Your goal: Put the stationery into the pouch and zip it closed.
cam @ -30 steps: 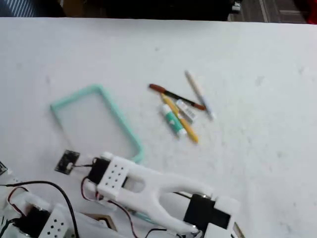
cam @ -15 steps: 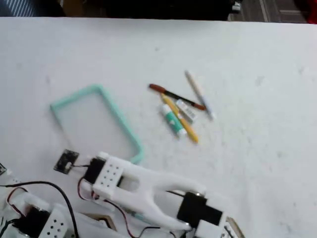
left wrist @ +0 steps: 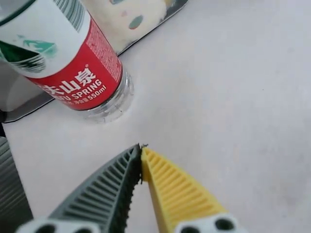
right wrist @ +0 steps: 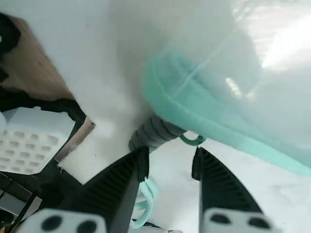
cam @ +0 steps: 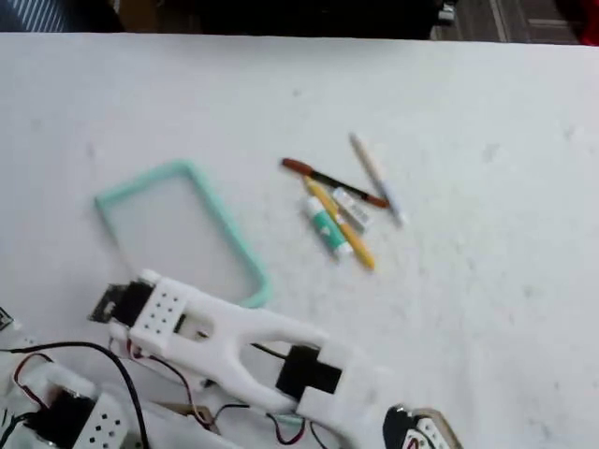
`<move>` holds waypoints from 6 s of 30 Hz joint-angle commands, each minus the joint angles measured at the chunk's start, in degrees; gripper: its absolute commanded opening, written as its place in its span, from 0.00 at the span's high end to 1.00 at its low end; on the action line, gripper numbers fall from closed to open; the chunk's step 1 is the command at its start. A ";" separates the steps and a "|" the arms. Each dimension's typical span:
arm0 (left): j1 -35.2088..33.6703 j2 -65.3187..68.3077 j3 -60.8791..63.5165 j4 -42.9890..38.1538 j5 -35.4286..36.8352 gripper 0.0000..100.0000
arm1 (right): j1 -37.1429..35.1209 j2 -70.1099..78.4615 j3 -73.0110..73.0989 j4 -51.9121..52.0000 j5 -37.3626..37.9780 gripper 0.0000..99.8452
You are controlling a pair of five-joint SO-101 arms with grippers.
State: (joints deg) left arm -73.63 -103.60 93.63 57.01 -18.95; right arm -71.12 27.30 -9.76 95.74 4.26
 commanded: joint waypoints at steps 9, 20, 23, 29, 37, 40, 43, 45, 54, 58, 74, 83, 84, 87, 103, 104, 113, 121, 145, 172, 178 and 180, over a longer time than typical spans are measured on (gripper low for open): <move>-0.31 -0.31 -0.53 -1.32 -0.18 0.98 | -4.26 -8.57 1.76 1.36 -2.81 0.79; -0.13 -0.31 -0.53 -1.41 -0.18 0.98 | -3.38 6.02 -8.18 1.54 -10.20 0.78; -0.13 -0.31 -0.53 -1.41 -0.18 0.98 | -2.15 10.15 -11.08 1.71 -10.20 0.78; -0.13 -0.31 -0.62 -1.41 -0.18 0.98 | 12.44 12.44 -15.30 2.51 -12.84 0.79; -0.04 -0.31 -0.70 -1.41 -0.18 0.98 | 19.56 12.62 -15.82 2.77 -2.37 0.79; -0.04 -0.31 -0.70 -1.41 -0.18 0.98 | 19.12 12.97 -13.27 2.77 -2.37 0.79; 0.04 -0.31 -0.79 -1.41 -0.09 0.98 | 19.30 12.53 -10.99 2.77 -2.20 0.90; 1.01 -0.31 -0.79 -1.41 -0.09 0.98 | 19.30 12.53 -10.73 2.77 -2.29 0.97; 5.14 -0.31 -2.46 -1.05 -0.09 0.98 | 24.75 8.66 -10.90 2.77 -1.85 0.98; 5.41 -0.31 -2.73 -1.14 -0.18 0.98 | 27.82 1.19 -10.90 2.77 -1.85 0.98; 30.73 -0.31 -11.69 -1.32 -0.09 0.97 | 29.58 -30.29 -10.64 2.51 10.02 0.98; 52.70 -0.31 -23.03 4.66 5.63 0.73 | 29.58 -40.92 -10.64 2.42 14.86 0.98; 54.99 -0.31 -24.26 6.24 5.36 0.72 | 29.58 -41.89 -10.73 2.42 15.21 0.98; 61.23 -0.31 -28.40 8.70 4.84 0.72 | 29.41 -44.97 -12.31 1.80 15.30 0.98; 77.41 -0.31 -34.11 10.02 12.31 0.72 | 29.41 -51.65 -19.60 2.68 17.67 0.98; 76.97 -0.31 -34.11 10.02 12.31 0.73 | 29.32 -52.00 -19.60 2.68 17.76 0.98; 75.21 -0.31 -34.20 15.21 11.96 0.73 | 29.23 -52.18 -19.60 2.59 17.76 0.98; 72.31 -0.31 -35.87 15.74 11.87 0.73 | 29.23 -52.18 -19.60 2.59 17.76 0.98; 67.82 -0.31 -59.16 38.07 -2.11 0.72 | 21.76 -49.10 -19.52 2.95 32.62 0.98; 69.14 -0.31 -61.10 42.20 -14.07 0.72 | 21.67 -85.41 12.57 2.86 41.58 0.98; 72.48 -0.31 -55.03 40.62 -18.55 0.72 | 21.67 -89.63 12.75 2.95 41.23 0.98; 72.48 -0.31 -52.04 39.21 -18.46 0.72 | 21.76 -90.77 13.01 3.03 41.14 0.98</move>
State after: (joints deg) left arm -2.24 -104.66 36.84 99.12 -36.70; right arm -49.49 -62.64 3.34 97.41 45.23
